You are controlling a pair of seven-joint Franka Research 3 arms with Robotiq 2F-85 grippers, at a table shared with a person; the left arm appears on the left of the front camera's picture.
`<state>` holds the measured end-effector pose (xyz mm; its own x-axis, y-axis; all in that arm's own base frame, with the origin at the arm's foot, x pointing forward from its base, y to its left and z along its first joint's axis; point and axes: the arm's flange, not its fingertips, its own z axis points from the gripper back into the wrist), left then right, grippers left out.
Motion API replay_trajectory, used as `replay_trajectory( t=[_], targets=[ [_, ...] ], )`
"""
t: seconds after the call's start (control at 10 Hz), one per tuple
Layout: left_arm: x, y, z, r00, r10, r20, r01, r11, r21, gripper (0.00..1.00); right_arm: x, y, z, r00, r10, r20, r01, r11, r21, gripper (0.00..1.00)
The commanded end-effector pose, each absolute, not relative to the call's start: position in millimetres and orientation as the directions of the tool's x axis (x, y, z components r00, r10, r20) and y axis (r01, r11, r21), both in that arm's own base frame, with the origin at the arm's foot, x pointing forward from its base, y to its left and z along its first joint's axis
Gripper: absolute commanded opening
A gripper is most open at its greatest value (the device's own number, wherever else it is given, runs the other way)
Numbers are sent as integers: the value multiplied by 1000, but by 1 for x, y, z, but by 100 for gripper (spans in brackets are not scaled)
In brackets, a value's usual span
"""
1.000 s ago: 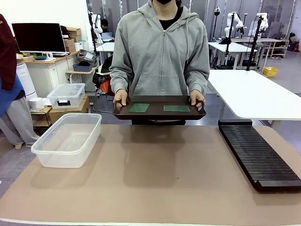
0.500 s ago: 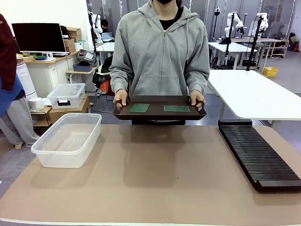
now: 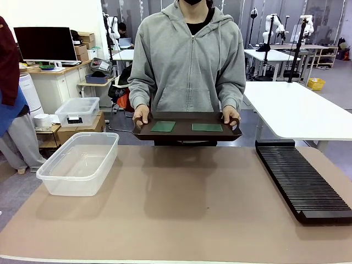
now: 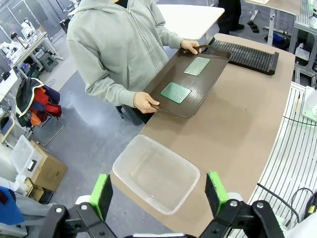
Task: Sort PCBs into racks and boxes based on the side picked up.
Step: Pick up the Blank PCB handed by the Human.
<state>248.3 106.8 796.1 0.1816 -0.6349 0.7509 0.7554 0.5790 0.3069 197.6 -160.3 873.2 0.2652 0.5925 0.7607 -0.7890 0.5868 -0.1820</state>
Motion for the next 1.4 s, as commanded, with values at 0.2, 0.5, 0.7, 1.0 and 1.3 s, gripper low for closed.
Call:
replay_trajectory(
  t=[0.2, 0.5, 0.7, 1.0, 1.3],
  targets=[
    [248, 107, 795, 173, -636, 752, 760, 572, 309, 100, 196, -160, 874, 263, 595, 760, -790, 585, -185, 100],
    [248, 107, 795, 173, -636, 752, 760, 572, 309, 100, 196, -160, 874, 263, 595, 760, -790, 585, -185, 100],
    [248, 107, 795, 173, -636, 752, 760, 572, 309, 100, 196, -160, 874, 263, 595, 760, -790, 585, -185, 100],
    [248, 107, 795, 173, -636, 752, 760, 572, 309, 100, 196, -160, 874, 263, 595, 760, -790, 585, -185, 100],
    [248, 107, 795, 173, -636, 752, 760, 572, 309, 100, 196, -160, 874, 263, 595, 760, -790, 585, -185, 100]
  ],
)
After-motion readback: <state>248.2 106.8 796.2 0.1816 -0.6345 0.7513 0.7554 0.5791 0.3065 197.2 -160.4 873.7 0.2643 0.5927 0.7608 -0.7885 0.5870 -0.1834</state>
